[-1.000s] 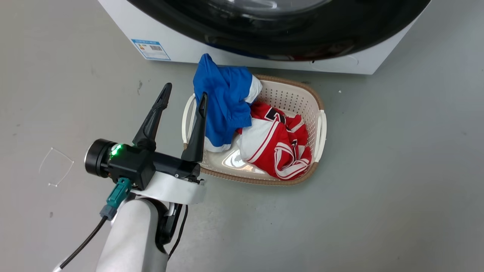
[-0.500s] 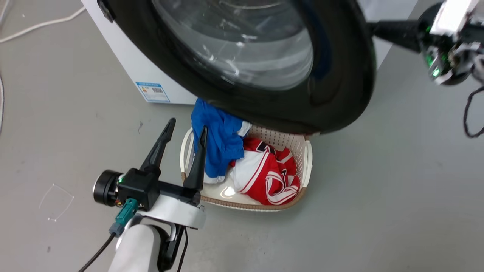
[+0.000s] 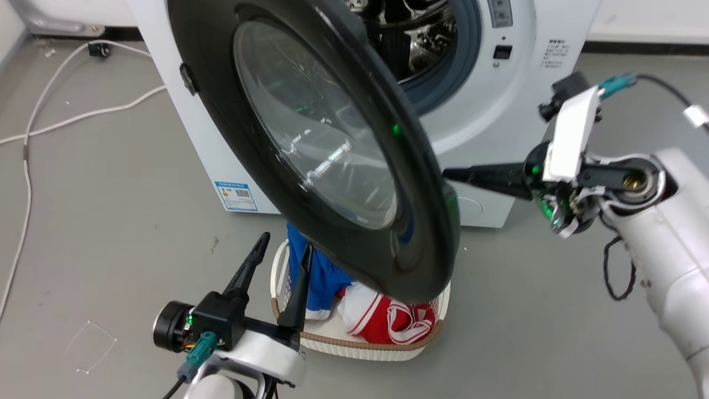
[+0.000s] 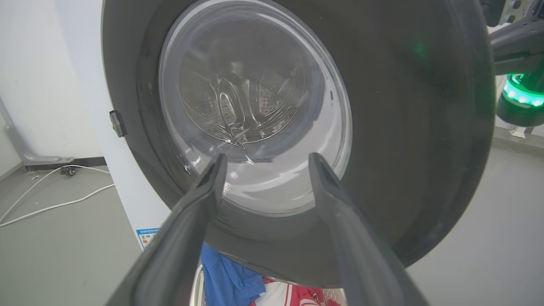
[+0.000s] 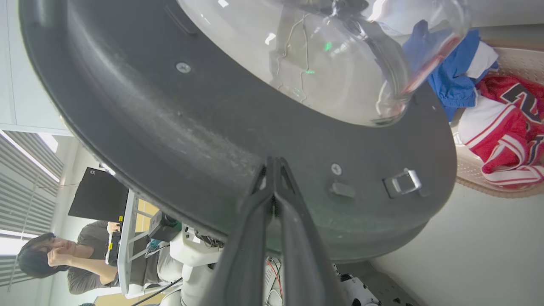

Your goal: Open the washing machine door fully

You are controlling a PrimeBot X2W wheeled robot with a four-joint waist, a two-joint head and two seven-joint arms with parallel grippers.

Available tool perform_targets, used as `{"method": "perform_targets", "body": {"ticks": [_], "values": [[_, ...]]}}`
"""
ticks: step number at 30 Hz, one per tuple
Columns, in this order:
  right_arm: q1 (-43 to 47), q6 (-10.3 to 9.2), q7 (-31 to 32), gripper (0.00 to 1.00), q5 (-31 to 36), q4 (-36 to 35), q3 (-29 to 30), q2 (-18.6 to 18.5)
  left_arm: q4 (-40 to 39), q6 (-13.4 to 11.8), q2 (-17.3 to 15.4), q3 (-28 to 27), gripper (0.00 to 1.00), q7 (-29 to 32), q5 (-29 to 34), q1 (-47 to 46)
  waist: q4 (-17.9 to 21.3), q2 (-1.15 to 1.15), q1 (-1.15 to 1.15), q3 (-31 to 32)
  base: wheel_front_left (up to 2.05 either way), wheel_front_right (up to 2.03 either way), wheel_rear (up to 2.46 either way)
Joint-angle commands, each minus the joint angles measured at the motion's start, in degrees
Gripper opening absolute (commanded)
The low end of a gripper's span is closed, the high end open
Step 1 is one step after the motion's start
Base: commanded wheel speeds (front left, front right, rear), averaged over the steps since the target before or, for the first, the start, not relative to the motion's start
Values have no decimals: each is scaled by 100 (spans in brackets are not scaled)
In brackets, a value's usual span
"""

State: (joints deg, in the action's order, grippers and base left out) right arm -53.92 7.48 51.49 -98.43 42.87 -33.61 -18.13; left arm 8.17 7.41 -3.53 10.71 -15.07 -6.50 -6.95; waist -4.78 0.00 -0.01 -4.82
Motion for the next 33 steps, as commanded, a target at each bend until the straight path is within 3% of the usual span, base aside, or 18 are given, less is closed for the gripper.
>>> {"method": "perform_targets", "body": {"ticks": [1,11,19,24,33], "values": [[134,3,27,0,-51,-47,-36,74,13,14,-33,9,100,-14,-31,60,-62,0,1,117,0,0,0],[974,3,-142,0,-262,-751,-308,384,117,14,-158,319,100,-14,-141,280,-343,0,1,423,0,0,0],[1265,3,-592,0,-267,-892,-365,487,147,13,-197,341,100,-14,-161,292,-459,0,1,436,0,0,0],[1522,3,-1662,0,0,-1142,-55,347,153,13,-185,280,100,-14,-152,326,-390,0,1,450,0,0,0],[2798,3,-4541,0,1201,-2001,518,-122,196,12,-174,138,100,-14,-123,433,-75,0,1,514,0,0,0]]}}
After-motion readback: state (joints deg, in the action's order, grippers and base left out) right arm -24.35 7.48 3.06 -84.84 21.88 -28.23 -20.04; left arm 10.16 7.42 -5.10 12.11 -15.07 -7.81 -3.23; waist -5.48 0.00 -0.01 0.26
